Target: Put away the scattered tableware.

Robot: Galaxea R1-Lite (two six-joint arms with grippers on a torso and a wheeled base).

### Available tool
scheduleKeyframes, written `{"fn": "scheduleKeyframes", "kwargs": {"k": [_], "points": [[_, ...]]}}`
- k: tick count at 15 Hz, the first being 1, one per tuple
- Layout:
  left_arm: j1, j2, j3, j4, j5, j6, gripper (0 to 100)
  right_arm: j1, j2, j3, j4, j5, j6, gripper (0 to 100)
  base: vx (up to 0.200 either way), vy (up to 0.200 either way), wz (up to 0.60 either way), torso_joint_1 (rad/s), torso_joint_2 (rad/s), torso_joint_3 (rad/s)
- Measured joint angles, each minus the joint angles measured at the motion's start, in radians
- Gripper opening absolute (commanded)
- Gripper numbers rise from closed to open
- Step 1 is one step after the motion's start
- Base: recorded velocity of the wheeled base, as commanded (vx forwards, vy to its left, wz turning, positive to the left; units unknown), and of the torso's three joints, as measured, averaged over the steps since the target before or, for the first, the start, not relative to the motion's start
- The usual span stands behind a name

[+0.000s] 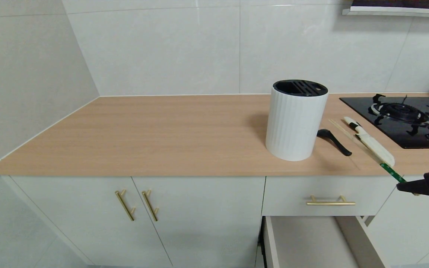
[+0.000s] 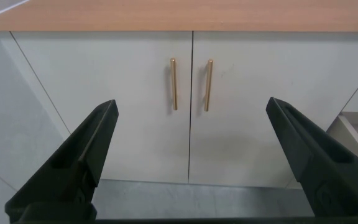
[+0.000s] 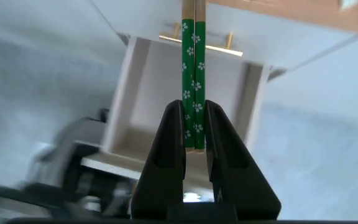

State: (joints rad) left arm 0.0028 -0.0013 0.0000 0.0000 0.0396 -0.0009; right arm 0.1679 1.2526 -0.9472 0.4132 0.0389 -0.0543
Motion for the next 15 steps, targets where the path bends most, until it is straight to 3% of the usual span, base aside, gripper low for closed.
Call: {"fn": "scheduleKeyframes", "kwargs": {"k": [6, 15], "points": [[0.0, 0.0, 0.0, 0.0, 0.0, 0.0, 100, 0.008, -0.12, 0.107, -0.062, 0.004, -0.054, 0, 0.0, 0.0, 0.0, -0.013, 0.03, 0.017], [0.0, 0.0, 0.0, 0.001, 0.0, 0.0, 100, 0.031, -0.202, 0.209, -0.064, 0.117, -0.255, 0, 0.0, 0.0, 0.0, -0.174, 0.45, 0.265]]}}
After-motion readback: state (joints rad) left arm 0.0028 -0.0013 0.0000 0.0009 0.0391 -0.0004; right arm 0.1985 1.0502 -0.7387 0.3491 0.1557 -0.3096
